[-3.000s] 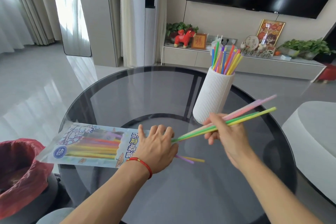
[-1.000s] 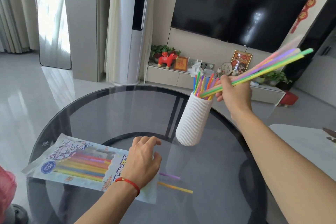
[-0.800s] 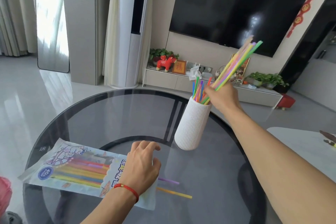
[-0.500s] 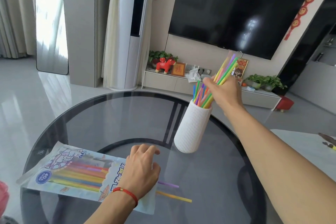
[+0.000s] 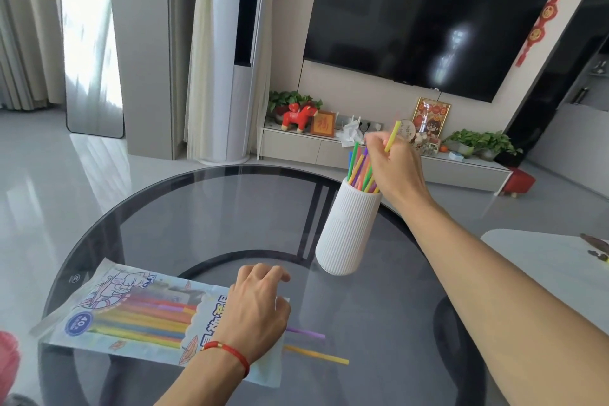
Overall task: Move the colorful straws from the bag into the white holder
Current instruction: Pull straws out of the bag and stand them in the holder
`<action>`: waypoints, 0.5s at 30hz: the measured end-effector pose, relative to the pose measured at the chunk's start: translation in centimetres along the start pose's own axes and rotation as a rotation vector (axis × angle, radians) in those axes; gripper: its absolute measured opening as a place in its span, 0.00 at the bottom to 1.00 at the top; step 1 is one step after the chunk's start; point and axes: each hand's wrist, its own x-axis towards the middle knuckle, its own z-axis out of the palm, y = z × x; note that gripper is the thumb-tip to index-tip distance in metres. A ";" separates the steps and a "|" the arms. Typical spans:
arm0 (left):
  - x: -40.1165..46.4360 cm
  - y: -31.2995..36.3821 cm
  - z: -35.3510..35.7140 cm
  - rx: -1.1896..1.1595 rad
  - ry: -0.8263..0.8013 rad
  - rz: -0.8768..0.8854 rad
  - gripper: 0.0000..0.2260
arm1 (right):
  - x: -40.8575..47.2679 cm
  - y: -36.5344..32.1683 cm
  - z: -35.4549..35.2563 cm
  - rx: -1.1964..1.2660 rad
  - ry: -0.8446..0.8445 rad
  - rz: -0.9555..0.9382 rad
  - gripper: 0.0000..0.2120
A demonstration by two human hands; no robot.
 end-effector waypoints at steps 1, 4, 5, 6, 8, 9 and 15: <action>0.0 0.0 0.0 0.005 -0.002 0.005 0.14 | 0.1 -0.1 0.0 0.038 0.038 -0.013 0.17; 0.2 -0.1 -0.1 0.022 -0.014 0.020 0.13 | -0.1 -0.4 -0.7 0.064 0.215 -0.205 0.28; 0.2 -0.2 -0.1 0.029 -0.018 0.029 0.13 | -0.2 -0.4 -0.7 0.008 0.218 -0.273 0.26; 0.2 -0.1 -0.1 0.038 -0.023 0.042 0.13 | -0.4 -0.4 -0.7 -0.095 0.175 -0.327 0.22; 0.1 -0.2 -0.3 0.063 -0.039 0.085 0.13 | -1.1 0.1 -0.1 -0.359 0.029 -0.386 0.15; 0.1 -0.2 -0.5 0.086 -0.060 0.115 0.15 | -1.5 0.3 0.1 -0.440 -0.037 -0.379 0.16; -0.4 -1.6 -2.3 0.383 -0.448 0.210 0.48 | -2.8 0.1 -0.5 -0.367 0.050 -0.439 0.18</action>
